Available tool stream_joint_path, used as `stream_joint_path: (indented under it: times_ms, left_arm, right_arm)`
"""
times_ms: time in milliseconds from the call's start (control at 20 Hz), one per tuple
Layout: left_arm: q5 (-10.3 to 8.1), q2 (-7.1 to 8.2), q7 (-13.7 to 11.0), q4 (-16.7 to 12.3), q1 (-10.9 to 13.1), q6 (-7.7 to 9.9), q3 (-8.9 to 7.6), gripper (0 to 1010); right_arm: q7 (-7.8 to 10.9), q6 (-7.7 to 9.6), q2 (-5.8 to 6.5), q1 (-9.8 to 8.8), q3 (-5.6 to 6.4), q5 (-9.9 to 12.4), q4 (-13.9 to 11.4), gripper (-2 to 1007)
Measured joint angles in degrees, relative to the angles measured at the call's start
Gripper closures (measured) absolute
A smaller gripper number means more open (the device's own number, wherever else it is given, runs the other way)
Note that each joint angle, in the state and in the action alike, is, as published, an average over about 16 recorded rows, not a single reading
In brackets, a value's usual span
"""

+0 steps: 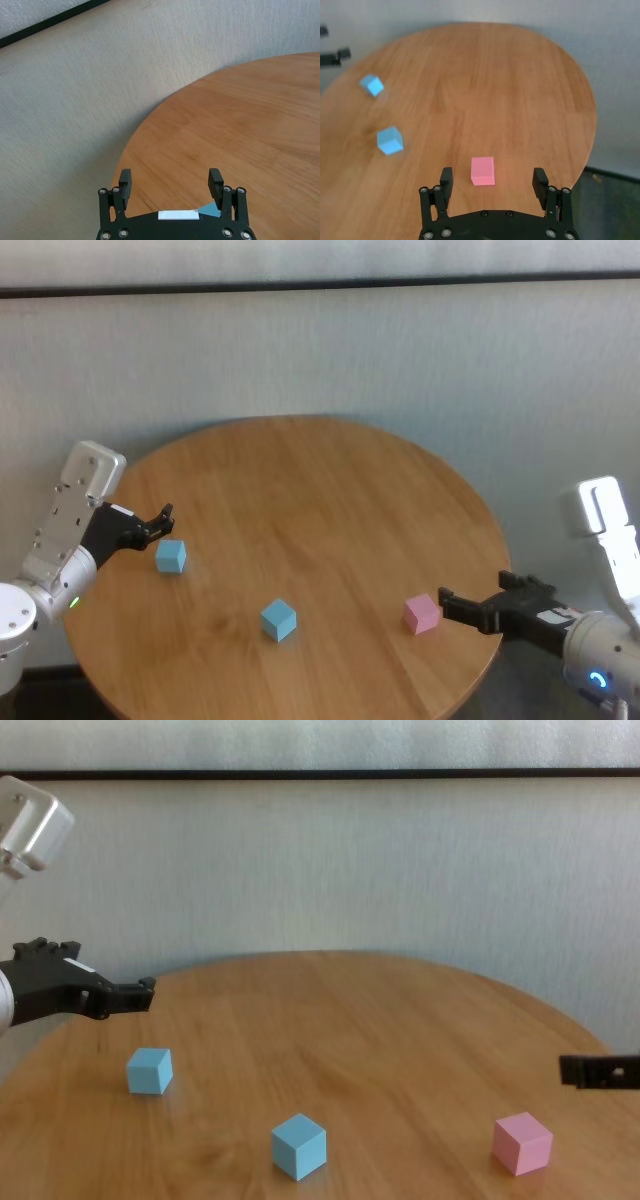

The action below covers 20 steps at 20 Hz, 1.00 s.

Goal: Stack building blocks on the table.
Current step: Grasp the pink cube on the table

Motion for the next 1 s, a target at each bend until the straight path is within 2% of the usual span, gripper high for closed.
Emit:
stream_joint_path:
  times_ms: [300, 500, 700, 1000]
  left_arm:
    - [0.02, 0.02, 0.0, 0.0, 0.0, 0.04, 0.02, 8]
    - [0.04, 0.02, 0.0, 0.0, 0.0, 0.06, 0.04, 8]
    - [0.04, 0.02, 0.0, 0.0, 0.0, 0.07, 0.04, 8]
    - [0.04, 0.03, 0.0, -0.1, 0.0, 0.09, 0.05, 8]
  right_arm:
    - [1.47, 0.38, 0.51, 1.6, -3.95, -4.4, 1.5, 1]
    - [1.87, 0.59, 0.2, 2.7, -6.03, -6.8, 3.0, 1]
    - [2.03, 0.87, -0.77, 3.69, -7.31, -8.4, 4.7, 1]
    - [2.42, 0.56, -2.7, 5.24, -8.41, -10.2, 7.8, 1]
